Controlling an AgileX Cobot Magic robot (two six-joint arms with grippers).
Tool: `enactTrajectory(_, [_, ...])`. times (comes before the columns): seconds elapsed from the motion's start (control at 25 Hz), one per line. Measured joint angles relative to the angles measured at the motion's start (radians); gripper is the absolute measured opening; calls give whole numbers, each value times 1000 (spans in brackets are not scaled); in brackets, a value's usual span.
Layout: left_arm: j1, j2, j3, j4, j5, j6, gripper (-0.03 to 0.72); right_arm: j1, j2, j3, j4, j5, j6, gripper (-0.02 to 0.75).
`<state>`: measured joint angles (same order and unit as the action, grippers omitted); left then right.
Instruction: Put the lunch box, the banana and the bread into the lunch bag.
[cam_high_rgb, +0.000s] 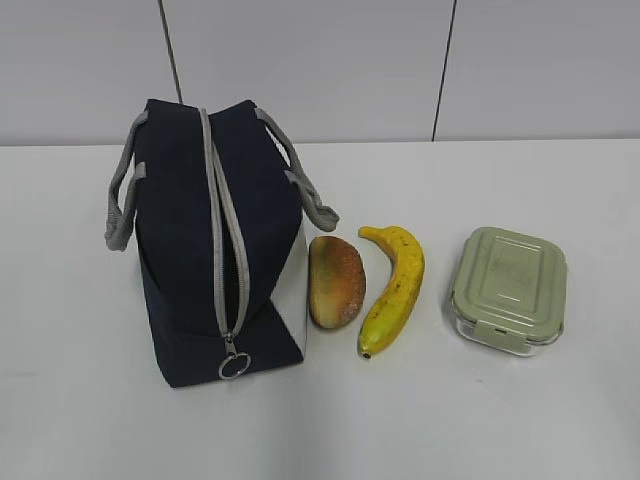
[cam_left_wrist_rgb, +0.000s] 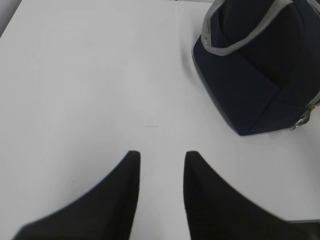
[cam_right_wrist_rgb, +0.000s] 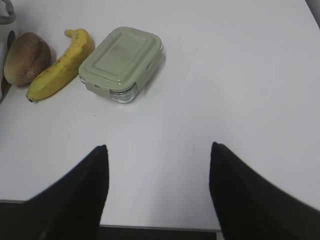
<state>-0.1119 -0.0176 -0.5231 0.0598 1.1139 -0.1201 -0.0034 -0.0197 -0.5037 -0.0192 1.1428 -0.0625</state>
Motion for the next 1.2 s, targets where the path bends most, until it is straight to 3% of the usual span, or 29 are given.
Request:
enactTrajectory(0.64, [0, 29, -14, -2, -24, 0, 235, 0, 0, 0, 0, 0, 0, 470])
enactTrajectory(0.84, [0, 207, -95, -65, -114, 0, 235, 0, 0, 0, 0, 0, 0, 470])
enactTrajectory(1.2, [0, 649, -314, -214, -109, 0, 238, 0, 0, 0, 0, 0, 0, 470])
